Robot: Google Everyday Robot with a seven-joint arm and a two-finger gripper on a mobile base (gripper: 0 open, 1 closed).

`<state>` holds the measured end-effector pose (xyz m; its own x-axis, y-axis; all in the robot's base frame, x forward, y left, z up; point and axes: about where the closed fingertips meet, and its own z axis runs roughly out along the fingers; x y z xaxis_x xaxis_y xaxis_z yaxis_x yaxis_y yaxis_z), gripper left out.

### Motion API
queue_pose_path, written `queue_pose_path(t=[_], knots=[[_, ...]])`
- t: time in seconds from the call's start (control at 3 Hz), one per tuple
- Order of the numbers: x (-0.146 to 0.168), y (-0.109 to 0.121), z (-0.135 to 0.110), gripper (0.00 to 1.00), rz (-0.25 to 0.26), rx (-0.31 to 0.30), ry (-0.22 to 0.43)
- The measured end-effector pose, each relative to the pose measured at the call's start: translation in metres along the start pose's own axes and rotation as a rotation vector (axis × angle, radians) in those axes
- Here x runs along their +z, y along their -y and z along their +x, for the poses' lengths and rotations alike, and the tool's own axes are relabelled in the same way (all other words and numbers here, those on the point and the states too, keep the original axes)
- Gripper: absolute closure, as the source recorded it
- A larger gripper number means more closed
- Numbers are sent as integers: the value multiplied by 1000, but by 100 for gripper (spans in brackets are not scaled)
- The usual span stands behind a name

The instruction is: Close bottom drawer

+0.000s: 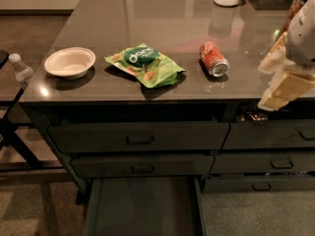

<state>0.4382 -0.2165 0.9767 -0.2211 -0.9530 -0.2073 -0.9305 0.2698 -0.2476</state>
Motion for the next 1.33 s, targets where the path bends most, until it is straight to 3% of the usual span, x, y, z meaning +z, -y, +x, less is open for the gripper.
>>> queue_pose_path(t=[0.67, 1.0, 1.33], knots=[[0, 0, 0, 89, 0, 0, 0], [0, 0, 0, 100, 0, 0, 0], [0, 5, -2, 100, 24, -10, -5]])
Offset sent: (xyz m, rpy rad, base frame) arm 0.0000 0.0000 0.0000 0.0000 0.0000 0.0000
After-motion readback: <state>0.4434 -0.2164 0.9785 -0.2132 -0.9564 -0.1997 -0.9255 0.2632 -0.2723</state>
